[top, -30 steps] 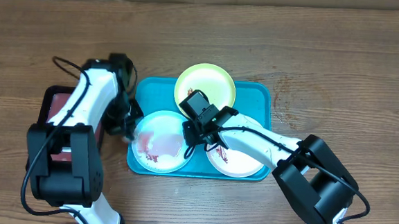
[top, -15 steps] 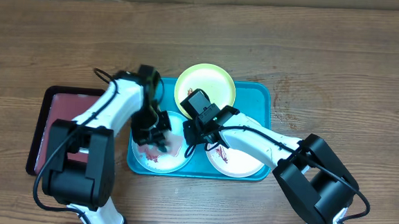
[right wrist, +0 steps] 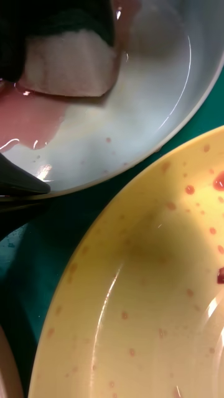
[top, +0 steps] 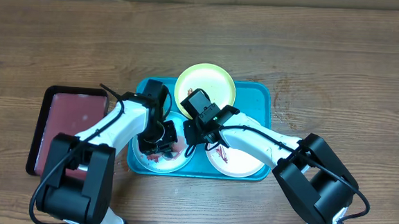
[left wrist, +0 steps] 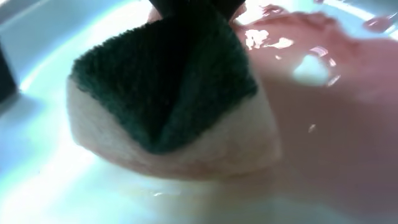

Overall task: Clean dirty plates on tray and stack at the side
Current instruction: 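Scrub the light blue plate with the sponge in the left gripper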

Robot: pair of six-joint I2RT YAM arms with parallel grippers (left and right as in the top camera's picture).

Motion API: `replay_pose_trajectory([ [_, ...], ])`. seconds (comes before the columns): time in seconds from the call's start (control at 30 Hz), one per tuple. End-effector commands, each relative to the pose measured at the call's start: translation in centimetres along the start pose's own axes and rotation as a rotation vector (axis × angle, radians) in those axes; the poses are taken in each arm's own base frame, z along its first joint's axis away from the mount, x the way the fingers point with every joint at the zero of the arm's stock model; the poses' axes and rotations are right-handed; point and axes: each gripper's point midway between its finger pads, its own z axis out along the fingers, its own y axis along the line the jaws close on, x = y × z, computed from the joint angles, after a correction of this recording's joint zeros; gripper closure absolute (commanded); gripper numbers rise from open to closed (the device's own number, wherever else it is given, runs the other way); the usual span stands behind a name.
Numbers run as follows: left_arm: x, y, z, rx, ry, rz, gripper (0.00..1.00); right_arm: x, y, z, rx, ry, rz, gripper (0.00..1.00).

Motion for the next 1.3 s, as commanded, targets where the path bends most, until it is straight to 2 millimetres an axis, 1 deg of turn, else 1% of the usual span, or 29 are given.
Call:
replay_pose_trajectory([
  [0.0,1.1,9.2,2.1,-0.441,-0.025,-0.115,0.96,0.1,-0.6,0.8,0.021,0.008,-0.004,0.96],
  [0.13,0.9,10.8,1.1,-0.542,-0.067,-0.139,0.96,0.1,-0.6,0.8,0.021,0.008,-0.003,0.96],
  [0.23,0.6,11.2,0.7,-0.570,-0.083,-0.134,0.96,0.2,-0.6,0.8,0.022,0.009,-0.003,0.96],
  [0.33,0.1,10.8,0.1,-0.570,-0.091,-0.134,0.96,0.2,-0.6,0.8,0.022,0.009,-0.003,0.96],
  [0.4,-0.6,10.5,-0.8,-0.578,-0.106,-0.132,0.96,0.1,-0.6,0.8,0.022,0.008,-0.003,0.96],
  [0.6,-3.1,9.2,-5.1,-0.620,-0.180,-0.146,0.96,0.2,-0.6,0.8,0.022,0.009,-0.003,0.96],
  [0.73,-4.1,7.7,-6.9,-0.578,-0.201,-0.156,0.96,0.1,-0.6,0.7,0.021,0.008,-0.003,0.96],
  [0.8,-4.1,6.7,-6.9,-0.526,-0.185,-0.162,0.96,0.0,-0.5,0.5,0.018,0.002,-0.004,0.96],
  [0.9,-3.4,4.4,-5.8,-0.389,-0.112,-0.153,0.96,-0.5,-0.1,-0.5,0.006,-0.018,-0.006,0.96],
  [0.93,-3.1,3.3,-5.4,-0.328,-0.079,-0.132,0.96,-0.6,0.0,-0.8,0.001,-0.026,-0.006,0.96],
  [1.03,-2.3,-0.2,-4.3,-0.148,0.000,0.011,0.96,-1.0,0.3,-1.6,-0.010,-0.044,-0.008,0.96],
  [1.07,-2.0,-0.9,-4.0,-0.116,0.013,0.047,0.96,-1.0,0.3,-1.6,-0.009,-0.044,0.000,0.96],
  [1.13,-1.4,-1.7,-3.6,-0.087,0.032,0.074,0.96,-0.9,0.3,-1.6,-0.007,-0.041,0.011,0.96],
  [1.27,-0.1,-2.1,-2.5,-0.098,0.053,0.109,0.96,-0.9,0.1,-1.6,-0.001,-0.039,0.011,0.96],
])
